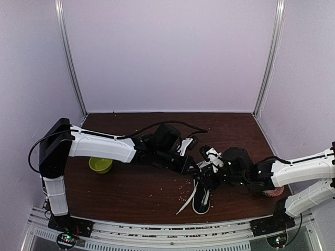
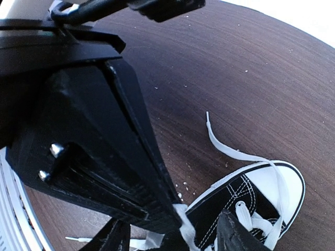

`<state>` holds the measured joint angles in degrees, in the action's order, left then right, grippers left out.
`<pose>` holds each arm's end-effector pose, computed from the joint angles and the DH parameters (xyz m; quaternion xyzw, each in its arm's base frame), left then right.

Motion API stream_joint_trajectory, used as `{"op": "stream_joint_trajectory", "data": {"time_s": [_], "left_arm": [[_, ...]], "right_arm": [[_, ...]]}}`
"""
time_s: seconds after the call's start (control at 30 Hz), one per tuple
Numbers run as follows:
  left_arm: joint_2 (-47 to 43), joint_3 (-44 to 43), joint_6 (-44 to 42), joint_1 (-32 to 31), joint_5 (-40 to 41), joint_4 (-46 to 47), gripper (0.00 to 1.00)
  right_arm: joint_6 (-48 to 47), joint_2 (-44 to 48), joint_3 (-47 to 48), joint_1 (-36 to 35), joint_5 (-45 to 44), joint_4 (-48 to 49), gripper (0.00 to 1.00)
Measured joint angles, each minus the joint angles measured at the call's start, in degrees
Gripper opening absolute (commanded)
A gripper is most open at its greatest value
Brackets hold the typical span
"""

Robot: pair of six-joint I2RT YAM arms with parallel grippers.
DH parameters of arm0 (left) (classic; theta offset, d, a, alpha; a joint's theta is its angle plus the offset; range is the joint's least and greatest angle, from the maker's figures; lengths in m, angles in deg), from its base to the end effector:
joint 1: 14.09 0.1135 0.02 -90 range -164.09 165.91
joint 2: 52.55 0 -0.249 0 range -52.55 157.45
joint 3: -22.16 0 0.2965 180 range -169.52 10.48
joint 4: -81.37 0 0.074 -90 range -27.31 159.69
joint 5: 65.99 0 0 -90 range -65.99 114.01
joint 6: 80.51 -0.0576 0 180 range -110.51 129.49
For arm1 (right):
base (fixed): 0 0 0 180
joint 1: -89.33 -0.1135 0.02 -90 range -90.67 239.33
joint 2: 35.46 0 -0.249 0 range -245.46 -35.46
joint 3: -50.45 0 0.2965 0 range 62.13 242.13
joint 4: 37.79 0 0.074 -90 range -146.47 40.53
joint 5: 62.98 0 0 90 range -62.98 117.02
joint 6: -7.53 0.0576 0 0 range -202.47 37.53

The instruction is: Tie the shoes

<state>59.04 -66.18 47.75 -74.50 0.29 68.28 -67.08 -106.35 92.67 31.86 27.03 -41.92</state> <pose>0.2199 -0.4342 0.1529 0.2588 0.8392 -0.4546 0.1487 0.1663 0.2607 0.1352 -0.3153 0.8194 0.2843 0.3851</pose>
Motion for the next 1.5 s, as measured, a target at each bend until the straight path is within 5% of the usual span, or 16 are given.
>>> {"op": "stream_joint_trajectory", "data": {"time_s": [0.33, 0.8, 0.93, 1.0, 1.27, 1.5], "left_arm": [[0.0, -0.61, 0.04, 0.11, 0.83, 0.0, 0.0], [0.04, -1.03, 0.0, 0.28, 0.94, 0.35, 0.0], [0.04, -1.22, -0.52, 0.28, 1.01, -0.11, 0.43], [-0.04, -1.68, -1.16, 0.28, 1.29, -2.43, 0.55], [-2.32, -4.37, -7.87, 4.35, 3.8, -14.25, 0.55], [8.98, -21.86, -15.58, 8.98, 3.43, -24.15, 0.57]], "right_arm": [[-0.59, -4.04, 3.32, -4.24, -11.91, -2.36, 0.3], [0.87, -4.24, 3.72, -5.14, -17.11, -4.13, 0.0], [1.73, -4.24, 3.72, -5.14, -17.46, -4.09, 0.0], [2.51, -4.24, 3.63, -4.98, -18.73, -4.17, 0.0], [5.4, -2.03, 0.04, -4.79, -20.46, -2.51, 0.0], [7.34, -1.6, -1.62, -4.79, -20.44, 0.17, 0.0]]}}
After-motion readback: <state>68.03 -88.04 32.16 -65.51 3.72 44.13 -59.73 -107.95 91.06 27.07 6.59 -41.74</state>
